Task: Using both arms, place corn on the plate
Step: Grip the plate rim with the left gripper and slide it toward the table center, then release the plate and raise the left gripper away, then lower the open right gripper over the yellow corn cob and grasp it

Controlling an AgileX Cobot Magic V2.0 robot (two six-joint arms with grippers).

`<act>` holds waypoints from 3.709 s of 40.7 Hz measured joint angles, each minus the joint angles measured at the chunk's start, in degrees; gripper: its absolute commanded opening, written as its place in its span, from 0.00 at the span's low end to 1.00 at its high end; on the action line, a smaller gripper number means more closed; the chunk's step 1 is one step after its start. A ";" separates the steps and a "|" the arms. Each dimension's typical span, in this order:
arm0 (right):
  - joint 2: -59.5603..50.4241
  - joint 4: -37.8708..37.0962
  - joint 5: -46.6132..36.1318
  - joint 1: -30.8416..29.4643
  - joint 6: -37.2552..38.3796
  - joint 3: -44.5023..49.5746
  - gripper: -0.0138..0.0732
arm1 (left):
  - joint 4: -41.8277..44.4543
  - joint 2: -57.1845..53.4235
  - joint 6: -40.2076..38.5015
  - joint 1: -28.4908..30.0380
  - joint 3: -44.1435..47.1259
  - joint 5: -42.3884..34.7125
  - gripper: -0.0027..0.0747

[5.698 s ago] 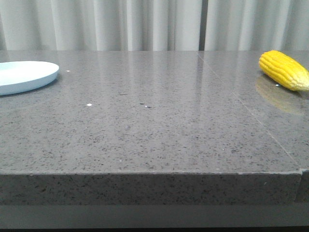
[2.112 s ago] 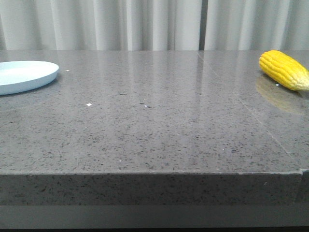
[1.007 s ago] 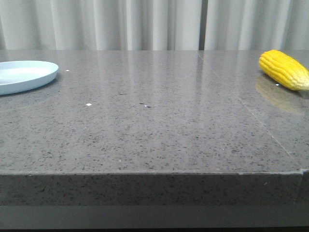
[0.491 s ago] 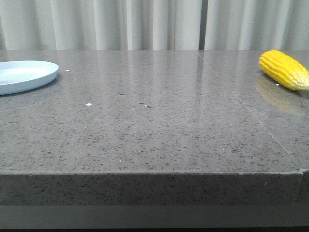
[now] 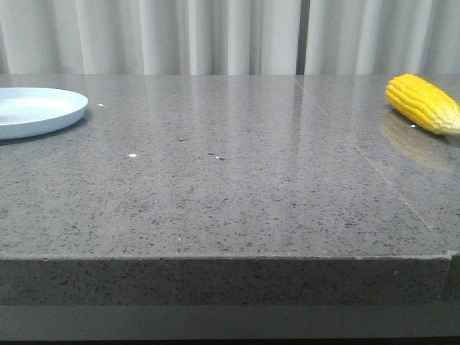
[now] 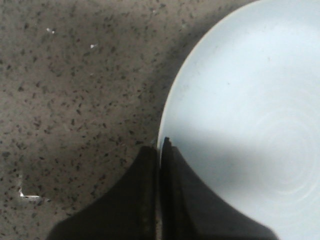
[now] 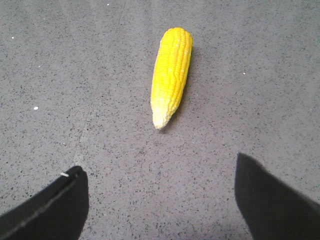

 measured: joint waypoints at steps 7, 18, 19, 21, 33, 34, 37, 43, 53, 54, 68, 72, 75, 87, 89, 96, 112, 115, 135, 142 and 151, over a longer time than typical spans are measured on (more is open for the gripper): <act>0.00 0.00 0.00 0.00 0.00 0.00 0.87 | -5.14 0.00 4.54 -1.06 -4.77 5.35 0.01; 0.00 0.00 0.00 0.00 0.00 0.00 0.87 | -7.79 -0.19 5.53 -9.55 -9.35 8.19 0.01; 0.00 0.00 0.00 0.00 0.00 0.00 0.87 | -8.22 -0.19 5.53 -10.43 -9.34 8.19 0.01; 0.00 0.00 0.00 0.00 0.00 0.00 0.87 | -8.91 -0.19 5.62 -12.52 -9.34 8.19 0.01; 0.00 0.00 0.00 0.00 0.00 0.00 0.87 | -10.48 2.56 5.65 -23.47 -9.53 7.19 0.01; 0.00 0.00 0.00 0.00 0.00 0.00 0.87 | -10.48 2.92 5.65 -24.24 -9.53 6.97 0.01; 0.00 0.00 0.00 0.00 0.00 0.00 0.87 | -10.48 4.27 5.75 -25.68 -9.53 6.34 0.01; 0.00 0.00 0.00 0.00 0.00 0.00 0.87 | -10.48 6.84 5.75 -27.55 -9.53 5.64 0.01; 0.00 0.00 0.00 0.00 0.00 0.00 0.87 | -9.89 7.95 5.75 -27.95 -9.53 5.64 0.38; 0.00 0.00 0.00 0.00 0.00 0.00 0.87 | -9.88 7.95 5.75 -27.95 -9.53 5.74 0.44; 0.00 0.00 0.00 0.00 0.00 0.00 0.87 | -1.44 6.64 5.75 -29.09 -14.63 12.03 0.62; 0.00 0.00 0.00 0.00 0.00 0.00 0.87 | 6.24 3.25 3.47 -31.90 -15.71 12.87 0.62; 0.00 0.00 0.00 0.00 0.00 0.00 0.87 | 12.50 0.14 0.61 -34.84 -15.94 13.71 0.62; 0.00 0.00 0.00 0.00 0.00 0.00 0.87 | 21.97 -12.99 -8.34 -43.74 -11.95 13.75 0.62; 0.00 0.00 0.00 0.00 0.00 0.00 0.87 | 22.10 -15.77 -9.01 -44.57 -9.43 12.72 0.62; 0.00 0.00 0.00 0.00 0.00 0.00 0.87 | 22.20 -25.47 -10.29 -45.63 0.84 8.50 0.62; 0.00 0.00 0.00 0.00 0.00 0.00 0.87 | 22.20 -49.81 -10.62 -45.63 24.86 2.28 0.62; 0.00 0.00 0.00 0.00 0.00 0.00 0.87 | 22.20 -53.33 -10.62 -45.63 27.52 1.91 0.62; 5.75 0.00 3.67 0.00 -2.63 -3.75 0.90 | 22.20 -61.95 -10.62 -45.63 31.93 1.52 0.62; 14.19 2.13 5.54 0.00 -3.86 -8.43 0.90 | 22.20 -61.95 -10.62 -45.63 32.07 1.52 0.62; 24.43 3.39 4.04 0.00 -3.97 -14.29 0.90 | 22.31 -61.95 -10.62 -45.63 32.11 1.52 0.60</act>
